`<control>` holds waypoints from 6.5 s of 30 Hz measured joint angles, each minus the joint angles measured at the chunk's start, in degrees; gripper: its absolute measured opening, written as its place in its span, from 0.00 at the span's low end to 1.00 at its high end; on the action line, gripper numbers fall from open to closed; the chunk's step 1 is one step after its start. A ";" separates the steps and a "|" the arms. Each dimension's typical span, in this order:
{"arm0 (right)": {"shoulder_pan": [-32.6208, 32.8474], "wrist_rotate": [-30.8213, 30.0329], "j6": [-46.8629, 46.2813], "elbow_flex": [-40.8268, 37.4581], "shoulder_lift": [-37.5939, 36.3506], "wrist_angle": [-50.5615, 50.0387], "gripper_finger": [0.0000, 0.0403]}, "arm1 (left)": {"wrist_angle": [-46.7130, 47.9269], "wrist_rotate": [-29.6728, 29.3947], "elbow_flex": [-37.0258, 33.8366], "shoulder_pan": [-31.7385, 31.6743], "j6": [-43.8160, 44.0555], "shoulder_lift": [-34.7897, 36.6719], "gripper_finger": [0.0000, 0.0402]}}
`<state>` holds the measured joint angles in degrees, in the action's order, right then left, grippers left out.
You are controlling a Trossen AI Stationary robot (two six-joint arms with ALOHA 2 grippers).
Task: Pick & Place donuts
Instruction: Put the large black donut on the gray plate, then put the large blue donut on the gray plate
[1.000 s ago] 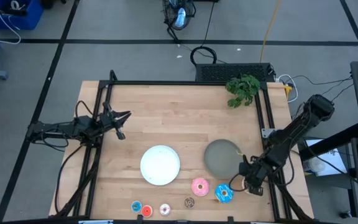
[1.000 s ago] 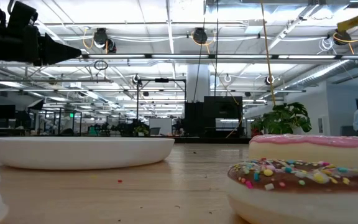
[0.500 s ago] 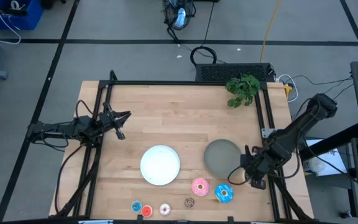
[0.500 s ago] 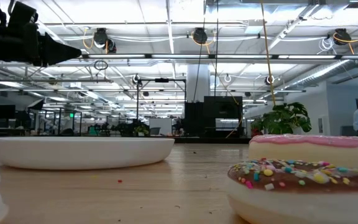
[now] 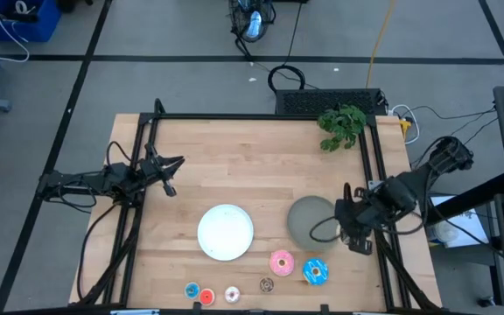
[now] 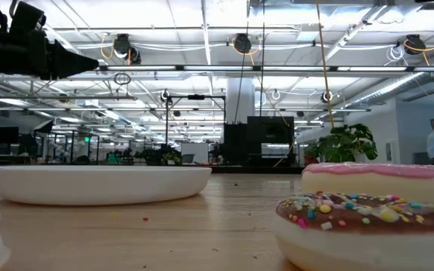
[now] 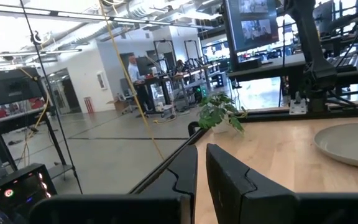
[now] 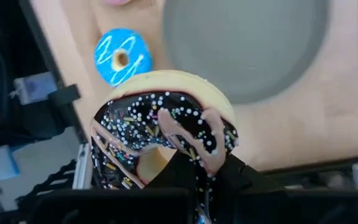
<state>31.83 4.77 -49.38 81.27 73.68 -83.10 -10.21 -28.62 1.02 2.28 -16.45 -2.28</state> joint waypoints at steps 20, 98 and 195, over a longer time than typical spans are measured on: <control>-12.43 1.36 18.51 4.79 7.16 0.10 0.05 | 1.53 0.04 0.00 0.00 0.70 -0.02 0.10; -32.62 -1.51 37.87 -30.07 14.18 36.65 0.05 | -3.39 0.07 0.00 -0.02 0.88 -0.01 0.10; -1.87 -15.03 28.48 -24.19 8.06 48.37 0.00 | -2.89 -0.28 0.00 0.01 -0.36 0.00 0.10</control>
<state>29.96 -10.26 -20.90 57.08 81.73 -34.73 -13.10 -28.91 1.02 2.28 -16.81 -2.28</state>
